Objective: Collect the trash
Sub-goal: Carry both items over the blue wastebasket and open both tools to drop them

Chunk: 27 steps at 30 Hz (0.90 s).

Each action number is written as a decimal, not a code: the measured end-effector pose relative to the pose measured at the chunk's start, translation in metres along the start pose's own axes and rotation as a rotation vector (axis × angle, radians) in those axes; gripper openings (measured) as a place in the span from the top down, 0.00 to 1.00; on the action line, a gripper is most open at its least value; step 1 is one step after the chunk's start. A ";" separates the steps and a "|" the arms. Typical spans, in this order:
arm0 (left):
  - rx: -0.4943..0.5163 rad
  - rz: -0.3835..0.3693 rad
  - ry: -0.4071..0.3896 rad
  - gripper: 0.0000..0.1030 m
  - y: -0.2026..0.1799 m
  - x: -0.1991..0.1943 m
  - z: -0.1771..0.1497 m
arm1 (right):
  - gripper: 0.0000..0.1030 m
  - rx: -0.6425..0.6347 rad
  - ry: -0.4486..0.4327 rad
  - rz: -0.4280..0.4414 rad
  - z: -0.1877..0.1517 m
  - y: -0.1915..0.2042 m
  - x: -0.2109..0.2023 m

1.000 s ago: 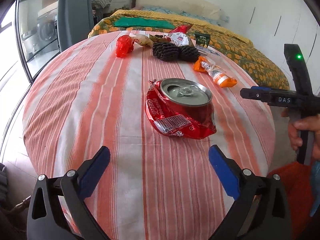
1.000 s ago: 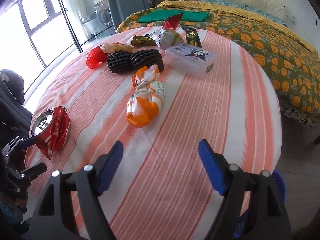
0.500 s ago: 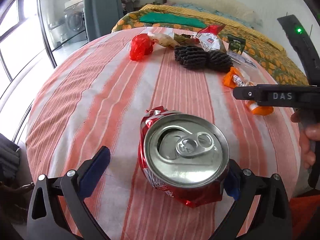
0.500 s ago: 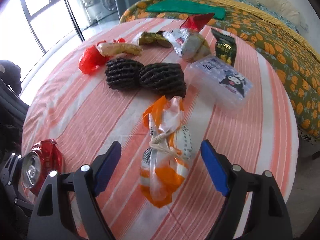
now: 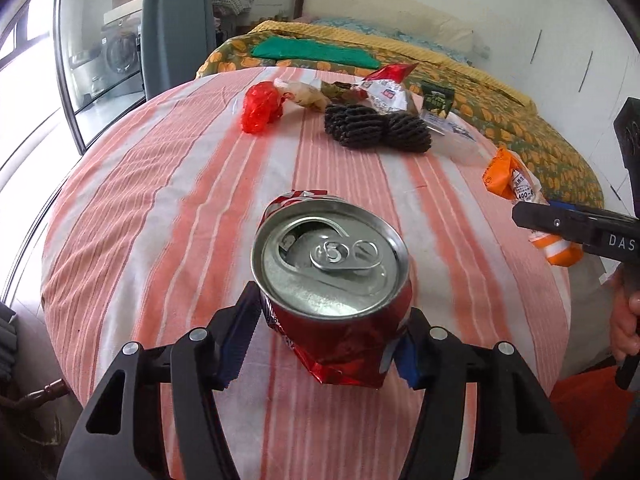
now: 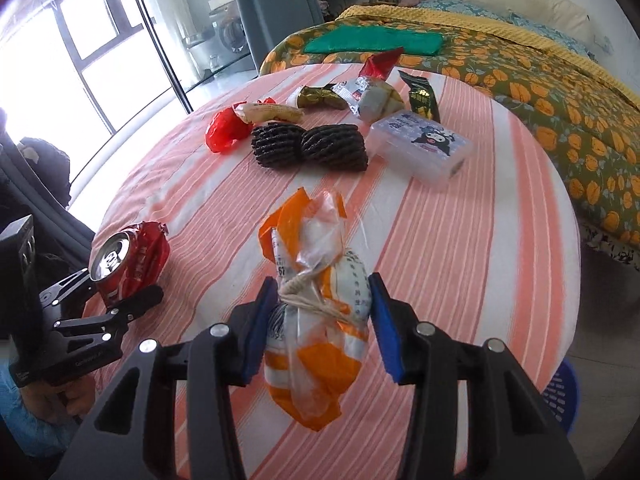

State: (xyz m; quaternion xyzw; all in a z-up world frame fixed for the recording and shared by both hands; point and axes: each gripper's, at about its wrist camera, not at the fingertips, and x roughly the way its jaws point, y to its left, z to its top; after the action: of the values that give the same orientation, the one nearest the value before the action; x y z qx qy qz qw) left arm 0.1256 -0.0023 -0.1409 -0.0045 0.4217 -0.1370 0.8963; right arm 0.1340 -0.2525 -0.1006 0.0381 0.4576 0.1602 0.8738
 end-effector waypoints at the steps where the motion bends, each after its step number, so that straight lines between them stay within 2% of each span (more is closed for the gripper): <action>1: 0.013 -0.011 -0.004 0.43 -0.007 -0.002 0.002 | 0.56 0.011 -0.009 0.003 -0.002 -0.004 -0.006; 4: 0.060 -0.055 -0.011 0.43 -0.035 -0.006 0.007 | 0.56 0.041 -0.038 -0.003 -0.014 -0.023 -0.029; 7: 0.117 -0.123 -0.012 0.43 -0.074 -0.010 0.013 | 0.56 0.089 -0.066 -0.043 -0.028 -0.052 -0.054; 16: 0.299 -0.359 0.064 0.43 -0.224 0.006 0.018 | 0.56 0.328 -0.098 -0.251 -0.102 -0.186 -0.112; 22: 0.416 -0.431 0.130 0.43 -0.320 0.035 0.003 | 0.56 0.462 -0.104 -0.306 -0.142 -0.249 -0.125; 27: 0.457 -0.455 0.201 0.43 -0.377 0.072 -0.015 | 0.56 0.572 -0.112 -0.314 -0.170 -0.289 -0.131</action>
State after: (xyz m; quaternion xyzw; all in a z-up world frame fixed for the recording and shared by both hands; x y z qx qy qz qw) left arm 0.0669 -0.3814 -0.1581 0.1161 0.4545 -0.4242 0.7746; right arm -0.0024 -0.5807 -0.1578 0.2196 0.4357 -0.1139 0.8654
